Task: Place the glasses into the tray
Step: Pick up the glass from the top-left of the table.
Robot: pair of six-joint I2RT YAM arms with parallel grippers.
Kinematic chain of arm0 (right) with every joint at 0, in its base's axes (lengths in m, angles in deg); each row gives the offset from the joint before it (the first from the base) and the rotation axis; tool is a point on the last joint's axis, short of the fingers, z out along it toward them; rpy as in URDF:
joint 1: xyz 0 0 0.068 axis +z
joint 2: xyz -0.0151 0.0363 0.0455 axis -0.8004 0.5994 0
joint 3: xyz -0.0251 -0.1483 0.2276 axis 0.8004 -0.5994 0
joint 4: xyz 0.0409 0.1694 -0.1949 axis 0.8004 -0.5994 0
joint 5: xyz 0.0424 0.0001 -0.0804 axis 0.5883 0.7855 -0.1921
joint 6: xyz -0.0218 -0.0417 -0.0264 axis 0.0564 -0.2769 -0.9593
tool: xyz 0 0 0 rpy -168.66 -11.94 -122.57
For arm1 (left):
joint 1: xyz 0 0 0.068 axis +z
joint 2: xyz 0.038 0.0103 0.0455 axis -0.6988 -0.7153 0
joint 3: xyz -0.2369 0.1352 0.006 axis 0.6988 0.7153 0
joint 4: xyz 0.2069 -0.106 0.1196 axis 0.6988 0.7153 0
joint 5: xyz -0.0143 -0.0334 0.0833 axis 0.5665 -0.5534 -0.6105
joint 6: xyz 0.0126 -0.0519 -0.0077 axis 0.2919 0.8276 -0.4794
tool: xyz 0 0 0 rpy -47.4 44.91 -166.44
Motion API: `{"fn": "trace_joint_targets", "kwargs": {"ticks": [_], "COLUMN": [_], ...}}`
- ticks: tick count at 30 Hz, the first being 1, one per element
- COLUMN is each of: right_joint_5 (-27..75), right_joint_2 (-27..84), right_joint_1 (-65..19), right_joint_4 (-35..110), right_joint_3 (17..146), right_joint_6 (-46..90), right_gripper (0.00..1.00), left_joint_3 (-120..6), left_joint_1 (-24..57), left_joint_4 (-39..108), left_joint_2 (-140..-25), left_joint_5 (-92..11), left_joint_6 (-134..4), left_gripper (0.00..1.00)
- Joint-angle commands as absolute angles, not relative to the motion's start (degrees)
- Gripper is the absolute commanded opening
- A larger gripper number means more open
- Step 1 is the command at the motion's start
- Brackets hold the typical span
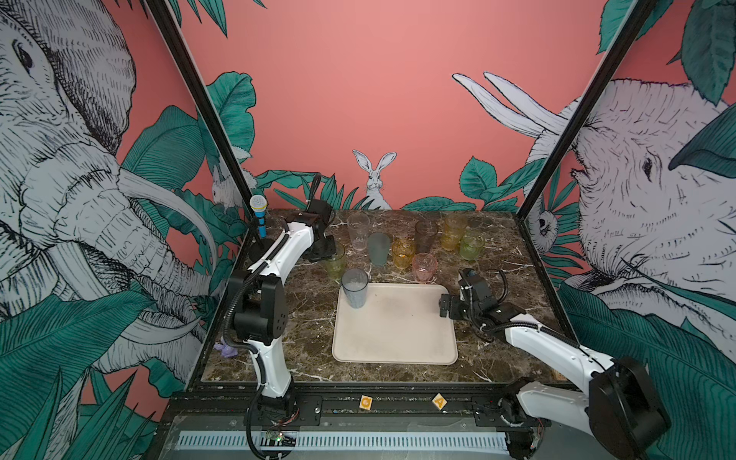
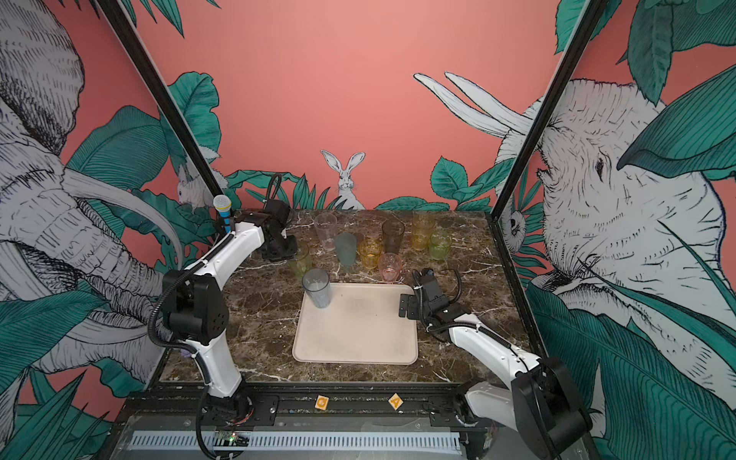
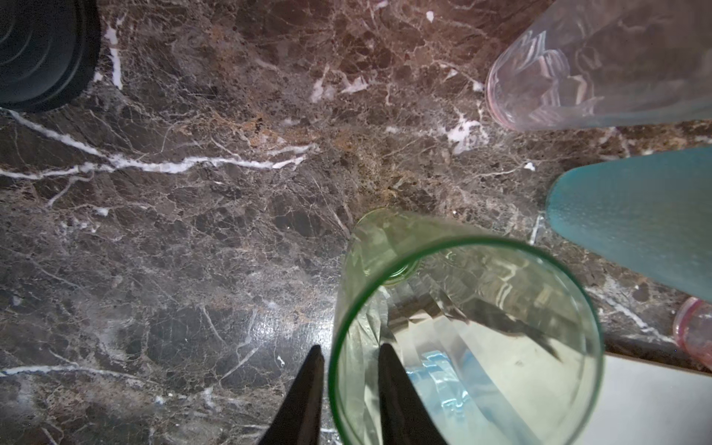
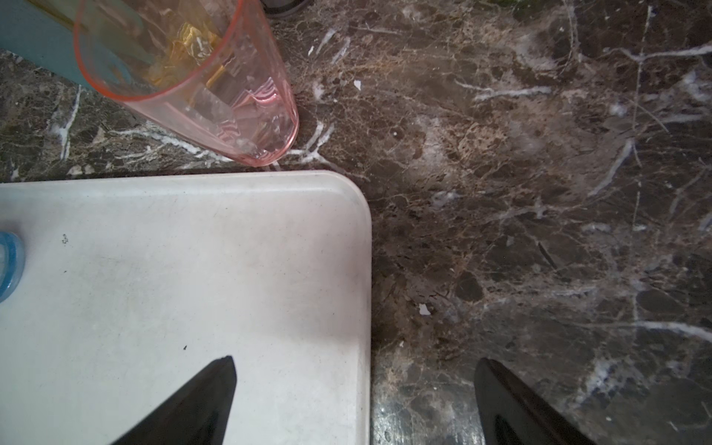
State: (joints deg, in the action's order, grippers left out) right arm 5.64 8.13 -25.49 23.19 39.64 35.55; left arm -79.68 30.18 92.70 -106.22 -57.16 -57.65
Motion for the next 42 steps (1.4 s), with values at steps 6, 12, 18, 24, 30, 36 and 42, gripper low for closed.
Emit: {"fn": "trace_joint_targets", "kwargs": {"ticks": [6, 12, 18, 24, 30, 36, 42], "right_joint_5": [5.6, 5.5, 5.6, 5.6, 5.4, 5.7, 5.8], "right_joint_2": [7.9, 7.5, 7.5, 7.4, 7.2, 7.0, 6.9], "right_joint_1": [-25.8, -25.8, -25.9, -25.9, -25.9, -25.9, -25.9], "right_joint_4": [24.6, 24.6, 24.6, 24.7, 24.7, 24.8, 25.0], "right_joint_3": [38.8, 38.6, 38.6, 38.5, 38.4, 38.3, 38.1], "right_joint_6": [36.1, 36.1, 36.2, 36.2, 36.3, 36.2, 36.2], "right_gripper": [0.99, 0.99, 0.99, 0.99, 0.99, 0.99, 0.99], "left_joint_3": [-80.1, -80.6, -81.0, -80.9, -80.8, -80.8, -80.9], "left_joint_1": [31.1, 31.6, 31.7, 31.7, 31.7, 31.7, 31.7], "left_joint_4": [92.0, 92.1, 92.5, 93.5, 95.8, 98.9, 102.5], "left_joint_2": [-106.7, -106.6, -105.6, -103.7, -101.1, -97.6, -93.9], "left_joint_5": [-58.5, -58.9, -58.8, -58.7, -59.3, -60.2, -60.7], "left_joint_6": [-59.5, -60.7, -61.4, -62.1, -62.7, -63.2, -63.8], "left_gripper": [0.19, 0.12, 0.06, 0.01, 0.0, 0.0, 0.0]}}
